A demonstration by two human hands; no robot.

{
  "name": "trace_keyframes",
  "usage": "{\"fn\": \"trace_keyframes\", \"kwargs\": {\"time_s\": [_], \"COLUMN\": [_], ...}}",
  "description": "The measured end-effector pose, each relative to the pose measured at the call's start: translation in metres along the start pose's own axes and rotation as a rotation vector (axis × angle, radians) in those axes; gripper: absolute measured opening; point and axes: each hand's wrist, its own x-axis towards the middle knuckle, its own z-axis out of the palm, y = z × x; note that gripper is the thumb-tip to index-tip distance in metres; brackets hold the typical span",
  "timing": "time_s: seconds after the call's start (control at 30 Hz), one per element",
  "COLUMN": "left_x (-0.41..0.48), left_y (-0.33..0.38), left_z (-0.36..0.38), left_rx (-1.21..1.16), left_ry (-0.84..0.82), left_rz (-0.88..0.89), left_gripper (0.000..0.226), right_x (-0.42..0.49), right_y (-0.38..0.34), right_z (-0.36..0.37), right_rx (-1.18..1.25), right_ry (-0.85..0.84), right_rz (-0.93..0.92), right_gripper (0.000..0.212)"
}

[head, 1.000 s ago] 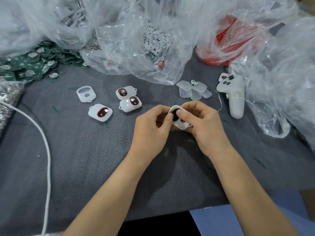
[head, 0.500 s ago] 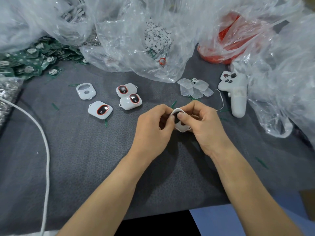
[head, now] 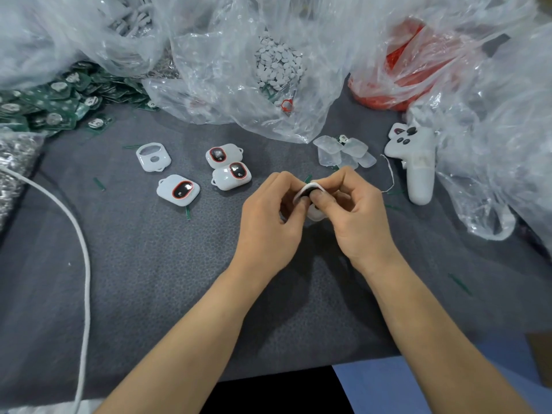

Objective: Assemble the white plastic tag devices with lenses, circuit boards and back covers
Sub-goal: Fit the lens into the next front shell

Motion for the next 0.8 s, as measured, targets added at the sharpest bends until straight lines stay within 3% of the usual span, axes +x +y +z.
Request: {"fn": "trace_keyframes", "kwargs": {"time_s": [0.3,0.47,0.57,0.8], "left_x": [0.001,0.002,0.003,0.003], "left_y": [-0.002,0.001,0.001,0.003], "left_z": [0.0,0.0,-0.001,-0.003], "left_rx": [-0.02,-0.194,-0.298,-0.348], "left_ry": [-0.027,-0.042,-0.051,-0.1], "left_rz": [-0.018,-0.129,-0.17,-0.153], "left_gripper": [0.006,0.015,0.02,0.028], "right_x": [0.0,0.006,0.01,0.009], "right_y": [0.002,0.0,-0.001,0.0], "right_z": [0.002,0.001,-0.001,-0.004], "right_rx": [-0.062,0.378,0.58,0.476], "right_ry": [0.016,-0.021,-0.039,0.003], "right_rz": [0.005,0.241,0.29,0.252], "right_gripper": [0.019,0.014,0.018,0.017]}}
